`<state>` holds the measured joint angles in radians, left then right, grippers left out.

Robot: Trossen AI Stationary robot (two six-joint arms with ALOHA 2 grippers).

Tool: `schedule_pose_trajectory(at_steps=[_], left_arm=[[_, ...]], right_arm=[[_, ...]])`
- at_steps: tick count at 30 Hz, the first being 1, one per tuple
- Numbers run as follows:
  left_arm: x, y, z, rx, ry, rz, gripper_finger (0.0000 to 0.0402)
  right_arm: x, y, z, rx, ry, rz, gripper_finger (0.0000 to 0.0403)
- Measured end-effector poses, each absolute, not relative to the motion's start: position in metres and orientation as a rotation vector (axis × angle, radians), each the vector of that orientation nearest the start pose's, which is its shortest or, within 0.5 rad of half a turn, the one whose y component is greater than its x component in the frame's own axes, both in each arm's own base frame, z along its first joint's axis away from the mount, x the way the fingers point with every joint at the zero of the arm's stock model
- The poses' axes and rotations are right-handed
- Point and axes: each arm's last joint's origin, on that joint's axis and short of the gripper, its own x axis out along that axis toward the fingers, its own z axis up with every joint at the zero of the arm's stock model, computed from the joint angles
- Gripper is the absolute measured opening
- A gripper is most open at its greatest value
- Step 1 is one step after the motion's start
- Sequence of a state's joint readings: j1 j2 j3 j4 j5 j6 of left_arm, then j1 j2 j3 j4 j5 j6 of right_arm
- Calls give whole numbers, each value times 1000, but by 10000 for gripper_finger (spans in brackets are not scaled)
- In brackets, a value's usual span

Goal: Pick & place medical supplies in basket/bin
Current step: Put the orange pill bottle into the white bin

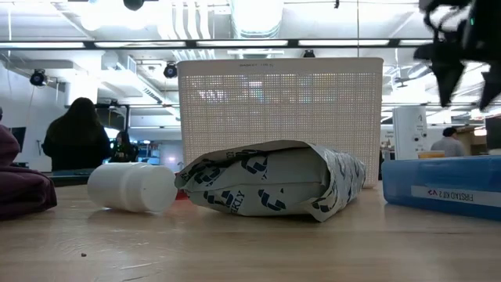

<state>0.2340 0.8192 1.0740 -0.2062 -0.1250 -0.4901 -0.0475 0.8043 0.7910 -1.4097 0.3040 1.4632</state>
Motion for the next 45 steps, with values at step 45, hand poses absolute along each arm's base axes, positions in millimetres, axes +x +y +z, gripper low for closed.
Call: schedule_pose_trajectory(at_steps=[45], left_arm=[[152, 36, 414, -376, -13, 213, 262]], right_arm=[[139, -127, 203, 1246, 1142, -1368, 359]])
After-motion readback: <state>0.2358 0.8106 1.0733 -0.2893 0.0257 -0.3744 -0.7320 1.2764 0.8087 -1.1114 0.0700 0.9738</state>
